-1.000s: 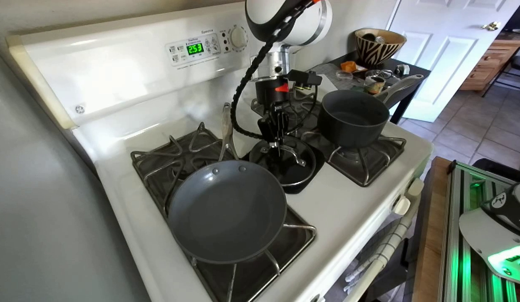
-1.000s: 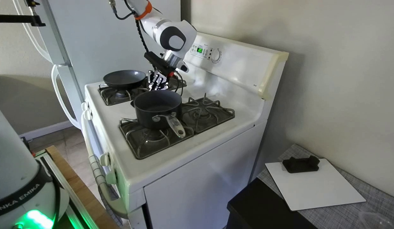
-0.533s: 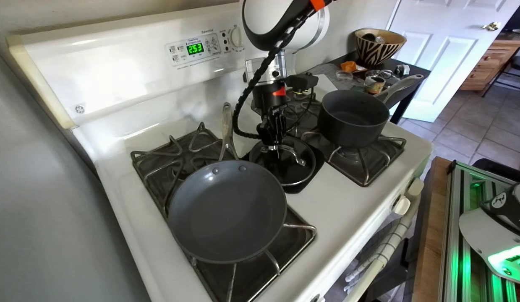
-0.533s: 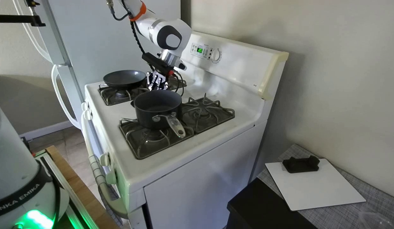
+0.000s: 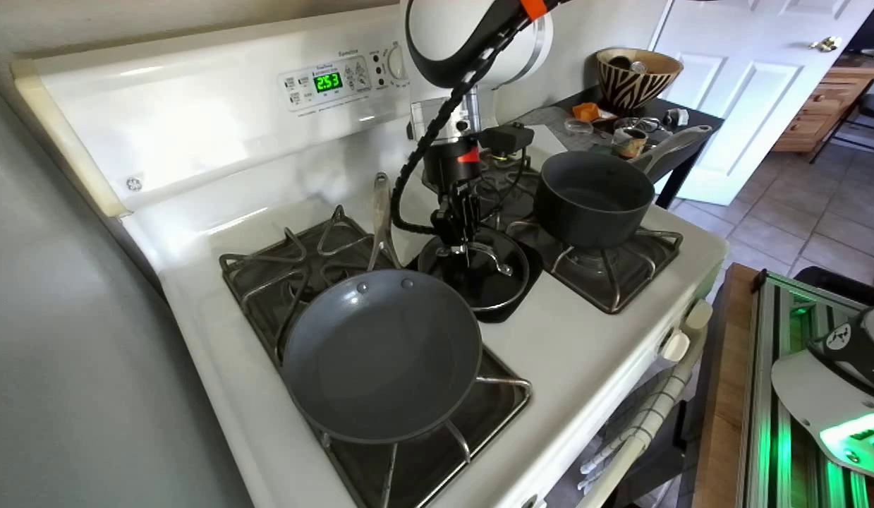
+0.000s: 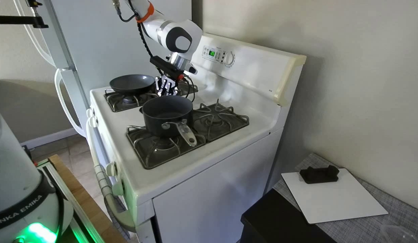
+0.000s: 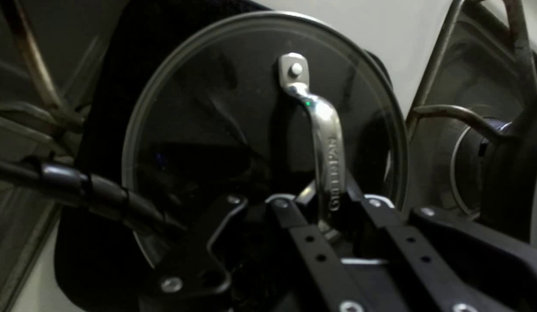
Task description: Put the lid on the right pot, the push the pot backwards
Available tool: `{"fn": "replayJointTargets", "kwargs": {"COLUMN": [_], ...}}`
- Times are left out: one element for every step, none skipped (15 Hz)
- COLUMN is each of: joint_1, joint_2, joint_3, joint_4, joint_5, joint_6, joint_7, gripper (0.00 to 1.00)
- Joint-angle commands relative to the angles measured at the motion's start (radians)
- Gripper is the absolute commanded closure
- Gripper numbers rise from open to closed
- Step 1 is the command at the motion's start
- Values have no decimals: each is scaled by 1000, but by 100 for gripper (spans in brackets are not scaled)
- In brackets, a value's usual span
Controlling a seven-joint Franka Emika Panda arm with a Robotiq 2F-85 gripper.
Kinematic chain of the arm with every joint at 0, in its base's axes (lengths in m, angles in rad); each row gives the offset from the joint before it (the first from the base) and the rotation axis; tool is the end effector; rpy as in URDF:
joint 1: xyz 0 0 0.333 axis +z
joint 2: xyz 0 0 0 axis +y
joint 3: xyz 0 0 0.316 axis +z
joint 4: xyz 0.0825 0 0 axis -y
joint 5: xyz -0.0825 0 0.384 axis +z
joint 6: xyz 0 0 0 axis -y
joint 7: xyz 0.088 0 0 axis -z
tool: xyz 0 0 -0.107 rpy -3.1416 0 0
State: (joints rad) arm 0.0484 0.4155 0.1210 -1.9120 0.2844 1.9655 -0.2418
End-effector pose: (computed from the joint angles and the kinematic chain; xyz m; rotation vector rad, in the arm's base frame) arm 0.5744 0.1144 0.2584 -2.7748 -0.3509 0.4961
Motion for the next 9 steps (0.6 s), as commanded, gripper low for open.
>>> {"fn": "replayJointTargets", "kwargs": {"joint_1": [-8,-12,-16,-19,-22,-24,-26,-28,-28], "joint_2": [1,-9,-16,-20,-27,-31,-38,-46,-53], "joint_3": [8,10,11,11,12,11,11,9,8], "joint_4": [-6,-6,-5,-3,-2,-2,-2,2,3], "joint_5": [6,14,20,23,28,32,33,34,33], "joint_6": [-5,-18,-29,-39,-49,-55,-64,-78,-92], "joint_7": [-6,-10,-14,-17,-20,-19,-20,-18,-18], "gripper": [100,100,100,100,100,100,100,100,100]}}
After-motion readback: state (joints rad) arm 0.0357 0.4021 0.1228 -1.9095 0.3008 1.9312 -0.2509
